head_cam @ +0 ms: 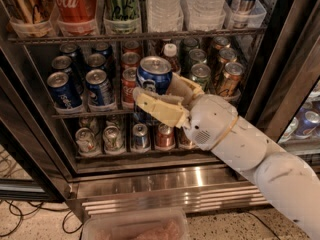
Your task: Pick pepsi can from middle shelf of fridge
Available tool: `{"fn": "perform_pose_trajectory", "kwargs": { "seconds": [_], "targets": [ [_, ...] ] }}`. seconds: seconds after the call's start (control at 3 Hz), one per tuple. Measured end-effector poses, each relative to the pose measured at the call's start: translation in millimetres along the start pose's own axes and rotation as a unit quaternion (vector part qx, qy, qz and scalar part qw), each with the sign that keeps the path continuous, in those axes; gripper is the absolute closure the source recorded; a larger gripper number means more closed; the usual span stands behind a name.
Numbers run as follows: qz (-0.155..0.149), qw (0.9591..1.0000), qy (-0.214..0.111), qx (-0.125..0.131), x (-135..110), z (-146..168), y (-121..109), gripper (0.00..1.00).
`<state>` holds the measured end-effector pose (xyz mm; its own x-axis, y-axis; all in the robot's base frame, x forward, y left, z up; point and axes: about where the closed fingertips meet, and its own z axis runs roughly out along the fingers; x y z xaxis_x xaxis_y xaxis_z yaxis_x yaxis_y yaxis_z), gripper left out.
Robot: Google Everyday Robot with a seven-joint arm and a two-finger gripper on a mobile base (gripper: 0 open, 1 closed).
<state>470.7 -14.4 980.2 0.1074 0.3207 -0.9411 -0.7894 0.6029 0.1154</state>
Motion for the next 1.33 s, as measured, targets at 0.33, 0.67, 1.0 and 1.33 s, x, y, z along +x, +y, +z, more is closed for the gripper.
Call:
{"fn": "perform_pose_trajectory", "kwargs": {
  "seconds": [0.33, 0.67, 1.0, 1.33],
  "targets": [
    [0.026, 0.9982, 0.037, -0.040, 10.7, -21.6, 16.3, 1.00],
    [0.025, 0.9963, 0.058, -0.059, 21.6, -23.1, 26.7, 1.00],
    [0.024, 0.9960, 0.058, -0.064, 22.0, -22.9, 28.1, 1.00],
    [0.016, 0.9940, 0.061, -0.090, 23.7, -20.6, 37.0, 1.00]
  ]
}}
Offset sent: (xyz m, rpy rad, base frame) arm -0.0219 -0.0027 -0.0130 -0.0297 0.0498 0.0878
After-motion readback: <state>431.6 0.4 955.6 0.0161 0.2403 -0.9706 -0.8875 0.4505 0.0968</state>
